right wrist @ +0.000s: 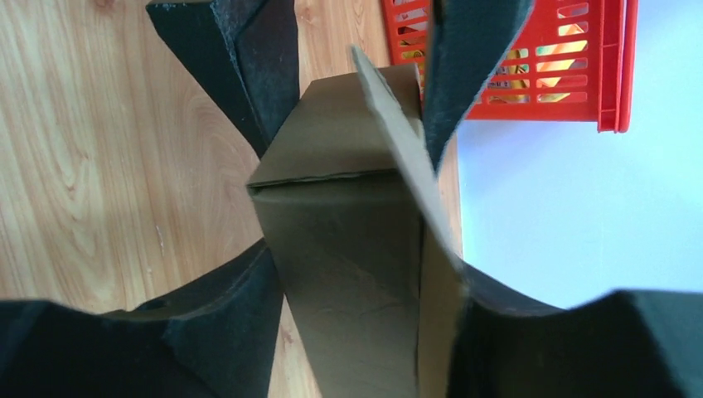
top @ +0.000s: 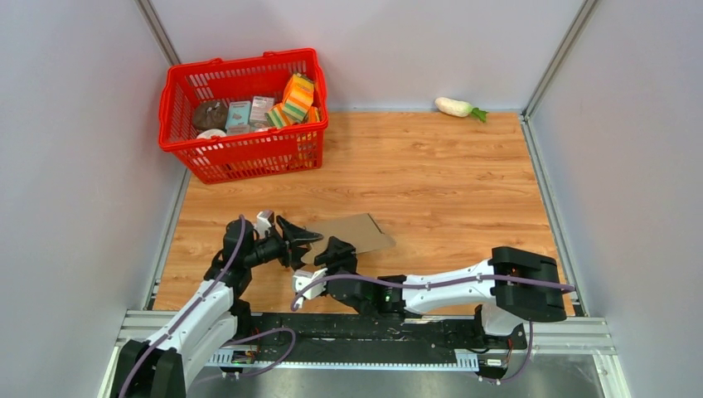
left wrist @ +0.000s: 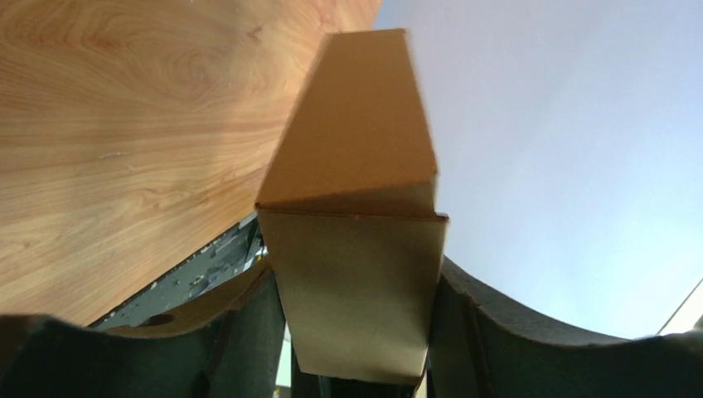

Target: Fold the paper box

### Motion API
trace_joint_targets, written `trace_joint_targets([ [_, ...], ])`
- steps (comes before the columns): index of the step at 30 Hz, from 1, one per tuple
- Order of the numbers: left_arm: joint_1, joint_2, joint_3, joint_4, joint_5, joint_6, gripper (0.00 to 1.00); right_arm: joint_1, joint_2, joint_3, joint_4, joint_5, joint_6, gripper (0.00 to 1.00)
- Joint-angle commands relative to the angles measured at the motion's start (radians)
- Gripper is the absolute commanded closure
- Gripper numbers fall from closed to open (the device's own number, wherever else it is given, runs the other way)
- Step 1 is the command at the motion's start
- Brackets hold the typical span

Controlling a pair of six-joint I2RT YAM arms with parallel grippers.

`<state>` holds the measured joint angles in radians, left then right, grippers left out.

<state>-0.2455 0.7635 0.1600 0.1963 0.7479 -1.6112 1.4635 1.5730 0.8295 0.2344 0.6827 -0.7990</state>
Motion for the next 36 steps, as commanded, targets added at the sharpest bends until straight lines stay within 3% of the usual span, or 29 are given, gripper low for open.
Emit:
trace_joint_targets([
  [1, 0.000, -0.033, 0.039, -0.077, 0.018, 0.038, 0.31, 0.011, -0.025, -0.041, 0.135, 0.087, -0.034, 0.49],
  [3, 0.000, -0.052, 0.062, -0.136, 0.002, 0.091, 0.28, 0.018, -0.042, -0.052, 0.128, 0.106, -0.016, 0.56],
  [9, -0.001, -0.211, 0.136, -0.360, -0.119, 0.368, 0.26, 0.052, -0.076, -0.076, 0.004, 0.189, 0.108, 0.60],
  [11, 0.000, -0.254, 0.215, -0.560, -0.183, 0.558, 0.26, 0.054, -0.108, -0.079, -0.075, 0.216, 0.164, 0.60],
  [12, 0.000, -0.295, 0.246, -0.636, -0.282, 0.626, 0.25, 0.055, -0.120, -0.073, -0.114, 0.219, 0.197, 0.60],
  [13, 0.000, -0.318, 0.303, -0.711, -0.341, 0.730, 0.25, 0.055, -0.152, -0.064, -0.212, 0.204, 0.272, 0.60],
  [15, 0.000, -0.384, 0.335, -0.859, -0.482, 0.802, 0.24, 0.040, -0.182, -0.003, -0.352, 0.142, 0.351, 0.59],
  [16, 0.000, -0.404, 0.355, -0.908, -0.514, 0.848, 0.24, 0.023, -0.197, 0.031, -0.514, 0.027, 0.447, 0.59],
  [18, 0.000, -0.449, 0.358, -0.931, -0.568, 0.870, 0.23, -0.032, -0.202, 0.135, -0.712, -0.104, 0.512, 0.59],
  [21, 0.000, -0.464, 0.340, -0.910, -0.561, 0.873, 0.23, -0.128, -0.171, 0.241, -0.930, -0.431, 0.578, 0.58],
  [24, 0.000, -0.443, 0.308, -0.853, -0.523, 0.850, 0.24, -0.222, -0.082, 0.364, -1.059, -0.610, 0.590, 0.58],
  [31, 0.000, -0.388, 0.228, -0.736, -0.444, 0.821, 0.29, -0.336, 0.154, 0.614, -1.219, -0.654, 0.535, 0.51],
  [36, 0.000, -0.415, 0.196, -0.753, -0.424, 0.821, 0.29, -0.345, 0.257, 0.698, -1.186, -0.701, 0.512, 0.43],
])
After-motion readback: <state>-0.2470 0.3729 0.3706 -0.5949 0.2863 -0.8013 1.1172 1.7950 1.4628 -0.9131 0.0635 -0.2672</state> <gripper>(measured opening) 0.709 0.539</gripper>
